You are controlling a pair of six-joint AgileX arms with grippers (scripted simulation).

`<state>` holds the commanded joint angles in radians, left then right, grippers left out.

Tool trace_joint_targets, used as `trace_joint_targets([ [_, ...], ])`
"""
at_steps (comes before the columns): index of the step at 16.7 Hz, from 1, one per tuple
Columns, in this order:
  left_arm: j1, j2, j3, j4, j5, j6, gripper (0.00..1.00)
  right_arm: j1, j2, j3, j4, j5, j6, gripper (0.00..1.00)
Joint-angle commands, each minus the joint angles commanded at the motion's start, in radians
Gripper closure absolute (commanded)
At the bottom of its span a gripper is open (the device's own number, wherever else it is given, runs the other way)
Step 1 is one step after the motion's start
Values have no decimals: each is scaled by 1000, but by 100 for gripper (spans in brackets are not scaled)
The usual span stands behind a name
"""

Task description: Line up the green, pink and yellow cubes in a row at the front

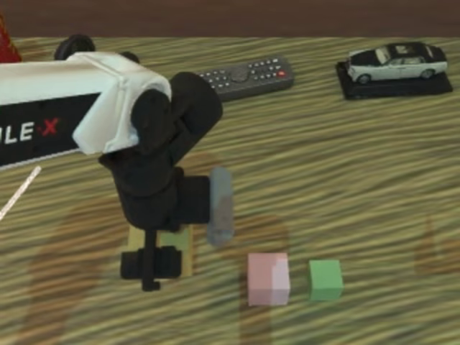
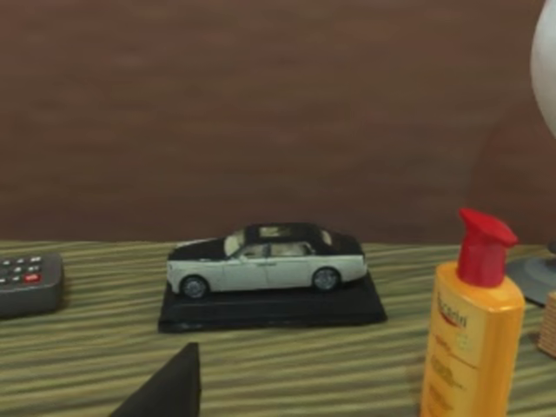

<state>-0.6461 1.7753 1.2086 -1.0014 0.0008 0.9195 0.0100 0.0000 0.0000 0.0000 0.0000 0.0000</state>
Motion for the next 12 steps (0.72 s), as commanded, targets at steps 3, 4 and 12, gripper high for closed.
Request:
trace_joint_targets([
  [3,3,12,-8,15,0,1,100,0,0,0,0,0,0,0],
  [4,2,23,-22,39,0,0,100,0,0,0,0,0,0,0],
  [12,-4,128,-142,270,1,-2,100,0,0,0,0,0,0,0],
])
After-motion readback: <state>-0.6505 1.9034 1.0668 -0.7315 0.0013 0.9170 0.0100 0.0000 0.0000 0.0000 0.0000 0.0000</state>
